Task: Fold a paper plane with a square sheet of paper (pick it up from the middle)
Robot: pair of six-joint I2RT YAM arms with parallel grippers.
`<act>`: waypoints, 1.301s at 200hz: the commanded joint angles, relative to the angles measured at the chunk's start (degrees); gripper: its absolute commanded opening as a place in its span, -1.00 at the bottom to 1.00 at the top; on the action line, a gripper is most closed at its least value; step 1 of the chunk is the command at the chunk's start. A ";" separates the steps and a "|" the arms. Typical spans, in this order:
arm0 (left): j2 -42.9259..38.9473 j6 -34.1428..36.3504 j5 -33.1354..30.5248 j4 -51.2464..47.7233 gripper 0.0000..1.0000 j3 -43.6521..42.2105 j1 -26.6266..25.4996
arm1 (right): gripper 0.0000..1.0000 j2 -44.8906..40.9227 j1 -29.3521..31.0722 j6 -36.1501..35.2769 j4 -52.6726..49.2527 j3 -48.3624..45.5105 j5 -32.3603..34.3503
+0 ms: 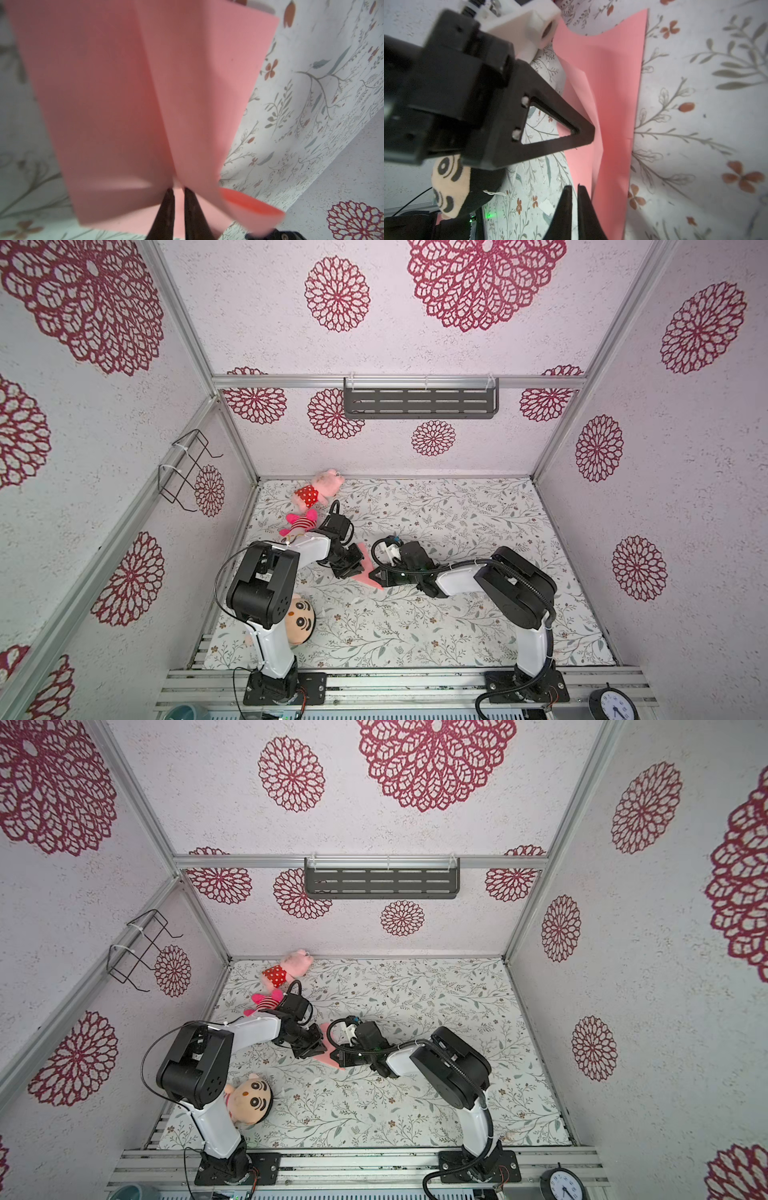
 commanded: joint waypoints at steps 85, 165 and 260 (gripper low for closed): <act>3.98 -0.45 -5.00 -3.54 -0.70 -2.59 -0.05 | -0.78 2.97 -1.15 2.36 2.19 1.31 -1.57; -3.28 3.00 1.27 2.30 -0.68 -1.37 0.08 | -0.80 4.08 -1.31 1.80 -1.30 0.96 -0.92; -8.95 3.13 11.94 17.67 -0.69 -6.13 -0.08 | -0.83 4.02 -1.21 2.12 -2.61 0.60 -0.20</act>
